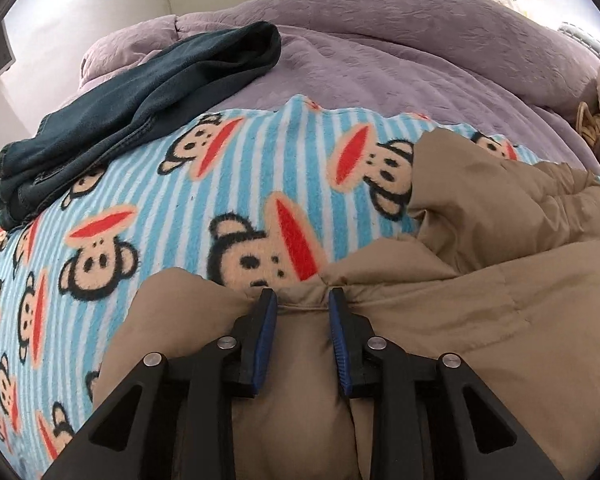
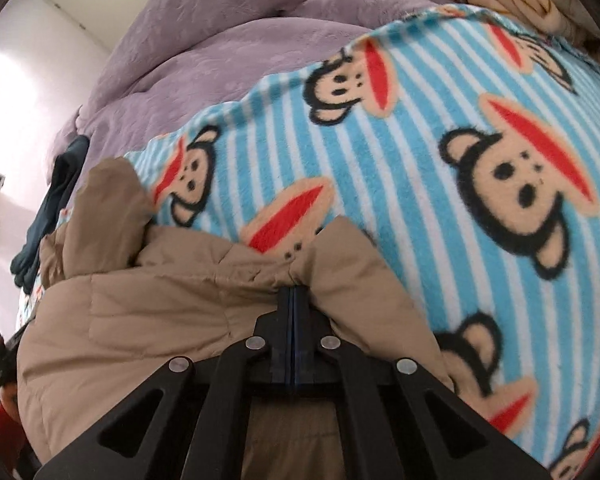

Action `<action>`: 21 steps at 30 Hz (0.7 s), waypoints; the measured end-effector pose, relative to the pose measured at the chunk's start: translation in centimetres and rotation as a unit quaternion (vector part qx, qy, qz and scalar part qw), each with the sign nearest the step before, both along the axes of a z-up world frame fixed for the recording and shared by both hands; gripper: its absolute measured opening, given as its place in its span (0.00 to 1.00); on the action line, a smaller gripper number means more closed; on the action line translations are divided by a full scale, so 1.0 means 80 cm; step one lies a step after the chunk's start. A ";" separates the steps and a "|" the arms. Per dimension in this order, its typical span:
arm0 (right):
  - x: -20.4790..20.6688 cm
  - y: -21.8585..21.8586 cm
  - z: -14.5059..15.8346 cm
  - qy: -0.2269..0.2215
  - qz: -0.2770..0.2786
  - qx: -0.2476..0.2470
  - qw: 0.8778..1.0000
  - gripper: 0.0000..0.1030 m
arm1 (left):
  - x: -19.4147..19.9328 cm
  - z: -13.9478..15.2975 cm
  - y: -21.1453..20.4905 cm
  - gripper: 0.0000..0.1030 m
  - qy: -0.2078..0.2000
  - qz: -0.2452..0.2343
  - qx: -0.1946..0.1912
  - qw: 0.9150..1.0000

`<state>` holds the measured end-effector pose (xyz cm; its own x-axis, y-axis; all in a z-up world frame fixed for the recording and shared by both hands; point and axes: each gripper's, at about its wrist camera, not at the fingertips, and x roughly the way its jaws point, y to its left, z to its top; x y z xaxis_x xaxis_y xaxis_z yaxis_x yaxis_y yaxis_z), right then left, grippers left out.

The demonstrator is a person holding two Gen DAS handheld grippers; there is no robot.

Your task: Fold large clothes

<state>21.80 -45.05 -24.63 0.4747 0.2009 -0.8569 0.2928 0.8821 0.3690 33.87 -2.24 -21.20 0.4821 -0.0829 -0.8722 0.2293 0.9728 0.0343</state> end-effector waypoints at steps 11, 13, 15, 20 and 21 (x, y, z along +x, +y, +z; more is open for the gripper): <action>-0.063 0.021 0.091 -0.012 -0.041 -0.087 0.995 0.69 | -0.032 0.044 0.067 0.29 -0.012 0.064 0.029 0.997; -0.069 0.026 0.071 0.022 -0.031 -0.093 0.995 0.68 | -0.027 0.023 0.068 0.29 -0.003 0.065 0.035 0.997; -0.067 0.022 0.044 0.038 -0.034 -0.077 0.996 0.68 | -0.019 0.007 0.066 0.29 -0.002 0.070 0.042 0.997; -0.058 0.014 0.018 0.033 -0.054 -0.063 0.996 0.70 | -0.004 -0.003 0.060 0.29 0.014 0.077 0.049 0.996; -0.056 0.015 0.019 0.036 -0.053 -0.065 0.996 0.70 | -0.004 0.001 0.061 0.29 0.017 0.077 0.052 0.995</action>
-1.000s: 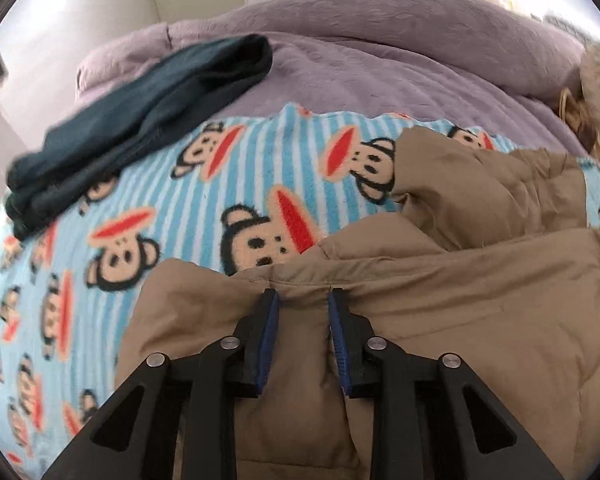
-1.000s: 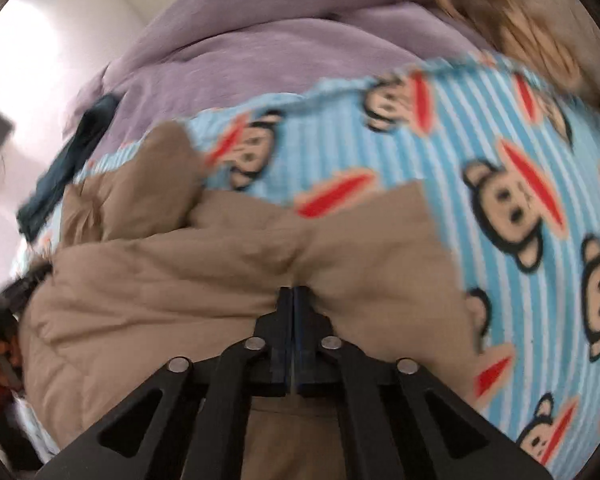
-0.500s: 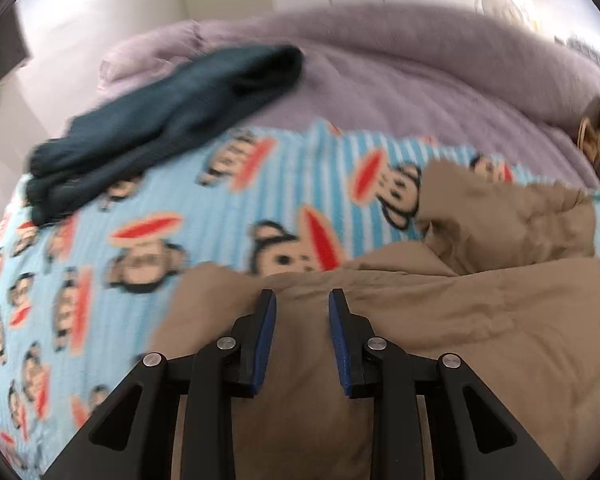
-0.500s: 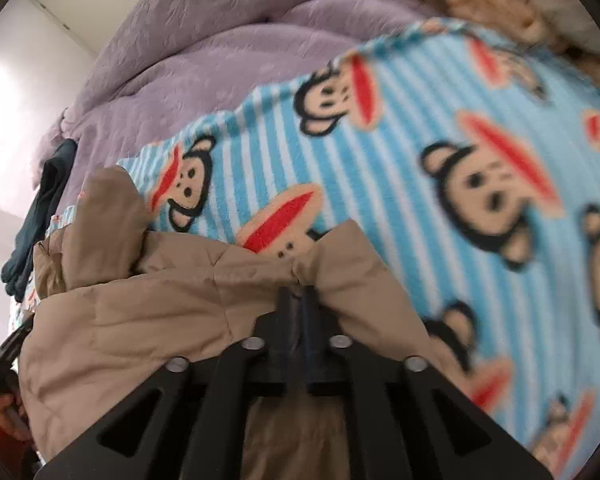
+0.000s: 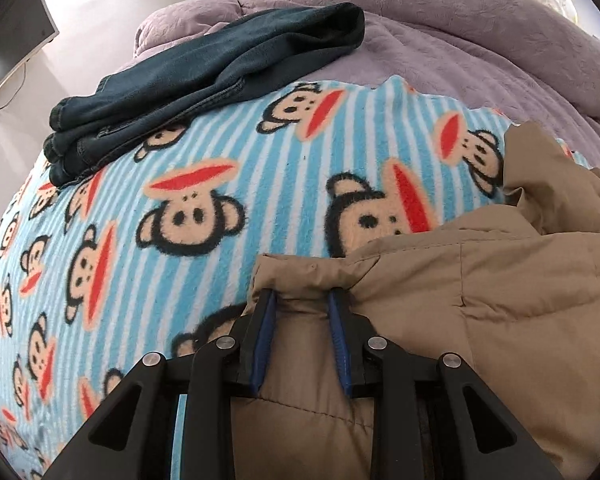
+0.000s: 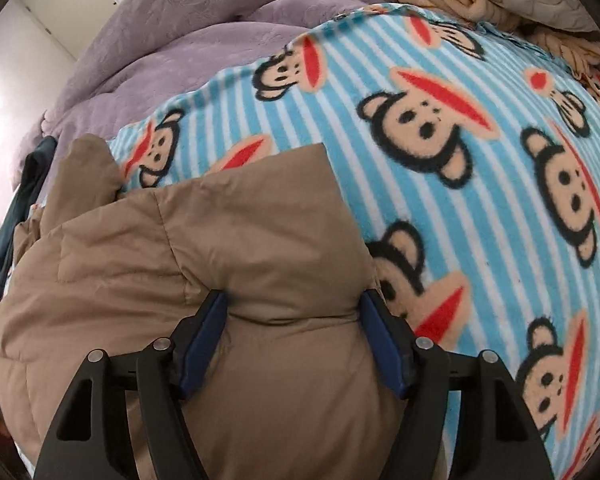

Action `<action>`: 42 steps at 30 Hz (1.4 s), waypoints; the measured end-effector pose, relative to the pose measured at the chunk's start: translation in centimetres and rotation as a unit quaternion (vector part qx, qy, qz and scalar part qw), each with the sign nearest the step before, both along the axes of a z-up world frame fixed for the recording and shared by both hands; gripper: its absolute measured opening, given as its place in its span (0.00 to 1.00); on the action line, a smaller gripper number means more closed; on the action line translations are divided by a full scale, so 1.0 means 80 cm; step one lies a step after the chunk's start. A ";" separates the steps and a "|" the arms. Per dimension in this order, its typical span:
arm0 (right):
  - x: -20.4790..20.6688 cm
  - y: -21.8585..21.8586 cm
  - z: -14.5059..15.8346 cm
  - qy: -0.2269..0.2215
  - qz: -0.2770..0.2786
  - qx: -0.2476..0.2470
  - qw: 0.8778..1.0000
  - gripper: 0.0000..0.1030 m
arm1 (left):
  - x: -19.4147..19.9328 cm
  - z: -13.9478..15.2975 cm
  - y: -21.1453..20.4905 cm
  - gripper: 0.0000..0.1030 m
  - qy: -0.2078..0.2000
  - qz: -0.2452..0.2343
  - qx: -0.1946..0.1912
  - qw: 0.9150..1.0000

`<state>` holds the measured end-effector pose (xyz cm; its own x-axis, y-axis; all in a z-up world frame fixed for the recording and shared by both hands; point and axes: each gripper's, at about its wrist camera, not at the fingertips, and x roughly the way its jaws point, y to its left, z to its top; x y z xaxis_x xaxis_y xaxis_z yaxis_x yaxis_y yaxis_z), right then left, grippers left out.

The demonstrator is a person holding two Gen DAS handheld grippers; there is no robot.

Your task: Fold large clothes

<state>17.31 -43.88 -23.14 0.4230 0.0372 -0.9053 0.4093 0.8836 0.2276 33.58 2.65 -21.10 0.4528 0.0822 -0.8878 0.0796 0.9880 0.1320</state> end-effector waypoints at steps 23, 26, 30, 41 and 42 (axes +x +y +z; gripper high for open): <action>-0.181 0.046 0.068 -0.027 -0.052 0.217 0.974 1.00 | -0.207 0.075 0.016 1.00 0.054 0.050 -0.134 0.988; -0.193 0.058 0.052 -0.026 -0.063 0.262 0.963 1.00 | -0.217 0.062 0.033 1.00 0.079 0.080 -0.176 0.978; -0.194 0.071 0.025 0.001 -0.069 0.300 0.952 1.00 | -0.227 0.053 0.056 1.00 0.095 0.112 -0.218 0.965; -0.175 0.074 -0.031 -0.024 -0.110 0.387 0.915 1.00 | -0.236 -0.016 0.101 1.00 0.086 0.208 -0.388 0.894; -0.172 0.076 -0.034 -0.027 -0.110 0.393 0.913 1.00 | -0.230 -0.016 0.096 1.00 0.083 0.201 -0.390 0.894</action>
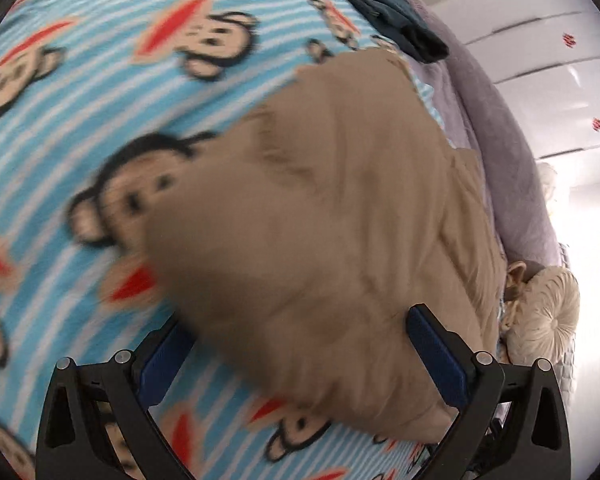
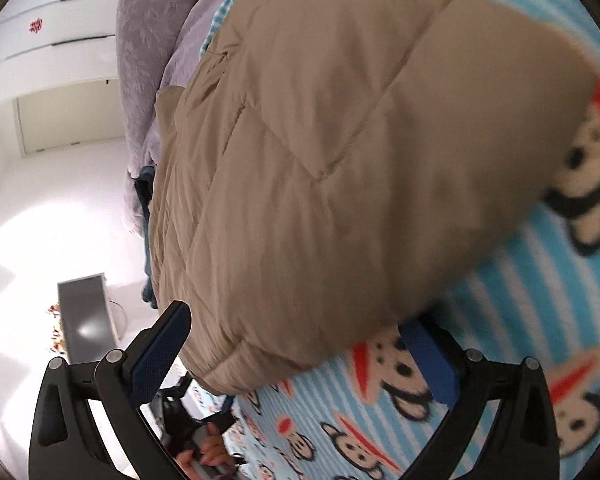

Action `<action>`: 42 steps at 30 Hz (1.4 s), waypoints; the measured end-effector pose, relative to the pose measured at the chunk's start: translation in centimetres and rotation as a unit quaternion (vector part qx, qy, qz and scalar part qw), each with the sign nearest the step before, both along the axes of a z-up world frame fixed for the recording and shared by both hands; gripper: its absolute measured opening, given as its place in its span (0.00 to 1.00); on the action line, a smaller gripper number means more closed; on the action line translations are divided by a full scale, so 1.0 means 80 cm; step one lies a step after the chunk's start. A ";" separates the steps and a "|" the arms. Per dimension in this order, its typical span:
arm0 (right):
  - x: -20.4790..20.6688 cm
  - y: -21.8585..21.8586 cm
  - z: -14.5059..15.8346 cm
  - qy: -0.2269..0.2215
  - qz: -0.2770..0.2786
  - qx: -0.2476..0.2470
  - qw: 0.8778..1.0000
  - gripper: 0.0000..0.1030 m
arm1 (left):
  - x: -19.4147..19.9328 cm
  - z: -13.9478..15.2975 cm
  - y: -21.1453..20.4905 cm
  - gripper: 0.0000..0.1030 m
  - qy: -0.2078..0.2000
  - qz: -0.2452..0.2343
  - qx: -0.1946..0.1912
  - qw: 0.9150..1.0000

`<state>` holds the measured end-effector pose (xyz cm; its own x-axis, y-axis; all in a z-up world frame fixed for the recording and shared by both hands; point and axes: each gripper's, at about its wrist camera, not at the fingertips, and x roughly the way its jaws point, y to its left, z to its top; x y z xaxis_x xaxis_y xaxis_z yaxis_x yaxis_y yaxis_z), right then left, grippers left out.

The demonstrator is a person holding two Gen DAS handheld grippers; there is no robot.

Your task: Fold large clothes

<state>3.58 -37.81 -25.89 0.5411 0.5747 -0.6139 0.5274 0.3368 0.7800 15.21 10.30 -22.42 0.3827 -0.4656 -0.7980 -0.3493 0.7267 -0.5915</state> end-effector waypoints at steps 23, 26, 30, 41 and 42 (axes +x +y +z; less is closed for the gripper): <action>-0.005 0.014 -0.011 -0.037 -0.042 0.104 0.993 0.24 | 0.014 0.081 -0.032 0.21 -0.089 -0.079 -0.007 0.993; -0.038 0.021 -0.004 -0.033 -0.038 0.101 0.994 0.24 | -0.027 0.079 -0.010 0.21 -0.077 -0.097 -0.022 0.992; -0.103 0.037 -0.003 -0.019 -0.049 0.100 0.994 0.24 | -0.077 0.078 0.015 0.21 -0.055 -0.121 -0.043 0.990; -0.225 0.079 0.009 0.020 -0.060 0.063 0.996 0.24 | -0.213 0.063 0.072 0.21 0.010 -0.205 -0.036 0.978; -0.233 0.081 0.006 0.027 -0.061 0.061 0.996 0.25 | -0.224 0.058 0.075 0.21 0.015 -0.209 -0.029 0.977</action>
